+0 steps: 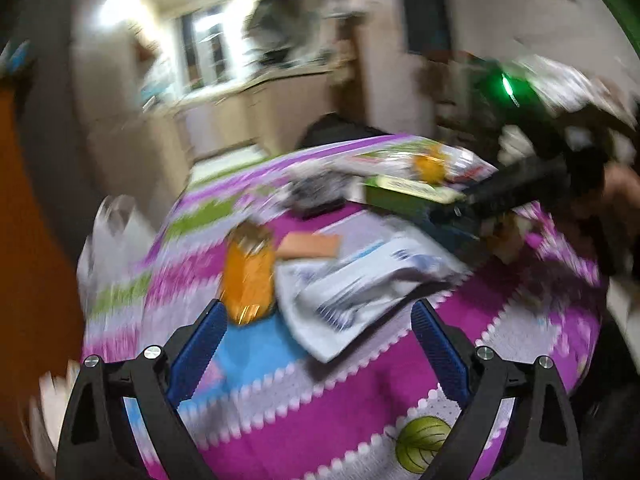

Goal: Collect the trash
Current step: 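Grasp the green toothpaste box with the right tool while the left tool grasps the white packet, then carry both items over the white bucket and open both tools to drop them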

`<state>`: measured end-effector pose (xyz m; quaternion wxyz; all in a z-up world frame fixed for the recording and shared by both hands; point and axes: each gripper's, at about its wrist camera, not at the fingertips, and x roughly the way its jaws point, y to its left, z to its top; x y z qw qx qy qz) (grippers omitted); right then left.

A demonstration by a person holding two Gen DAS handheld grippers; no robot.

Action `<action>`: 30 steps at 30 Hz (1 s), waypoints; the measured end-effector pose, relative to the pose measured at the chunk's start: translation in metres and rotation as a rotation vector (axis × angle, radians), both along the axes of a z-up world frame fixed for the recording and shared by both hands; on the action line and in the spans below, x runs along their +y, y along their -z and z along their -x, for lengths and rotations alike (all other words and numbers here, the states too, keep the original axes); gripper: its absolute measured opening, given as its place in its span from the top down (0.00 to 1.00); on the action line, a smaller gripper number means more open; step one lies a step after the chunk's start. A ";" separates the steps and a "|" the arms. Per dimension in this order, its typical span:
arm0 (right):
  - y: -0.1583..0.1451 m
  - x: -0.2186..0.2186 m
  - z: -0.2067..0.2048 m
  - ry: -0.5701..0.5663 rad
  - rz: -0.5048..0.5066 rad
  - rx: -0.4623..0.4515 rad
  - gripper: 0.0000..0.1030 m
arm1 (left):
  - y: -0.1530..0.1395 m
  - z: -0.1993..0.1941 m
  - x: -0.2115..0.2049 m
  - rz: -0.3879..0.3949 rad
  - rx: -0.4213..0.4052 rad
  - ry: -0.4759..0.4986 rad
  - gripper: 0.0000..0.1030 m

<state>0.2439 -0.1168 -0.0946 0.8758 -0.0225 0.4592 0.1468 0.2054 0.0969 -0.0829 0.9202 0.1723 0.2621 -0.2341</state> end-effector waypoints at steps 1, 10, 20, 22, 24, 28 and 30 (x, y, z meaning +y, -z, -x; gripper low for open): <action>-0.008 -0.005 0.010 -0.003 -0.037 -0.011 0.68 | 0.000 -0.002 -0.004 -0.030 -0.017 0.044 0.10; -0.046 -0.044 0.081 0.041 -0.228 -0.097 0.67 | 0.031 -0.035 -0.060 -0.305 0.015 0.409 0.10; -0.032 -0.076 0.111 0.114 -0.282 -0.073 0.67 | 0.041 -0.073 -0.051 -0.214 0.267 0.438 0.25; -0.028 -0.077 0.112 0.120 -0.289 -0.067 0.67 | 0.041 -0.073 -0.050 -0.197 0.268 0.417 0.43; -0.025 -0.077 0.114 0.121 -0.292 -0.062 0.67 | 0.036 -0.067 -0.046 -0.176 0.274 0.393 0.53; -0.021 -0.079 0.118 0.126 -0.294 -0.064 0.67 | 0.032 -0.053 -0.044 -0.133 0.295 0.358 0.71; -0.020 -0.080 0.119 0.131 -0.294 -0.061 0.67 | 0.030 -0.042 -0.041 -0.111 0.295 0.350 0.73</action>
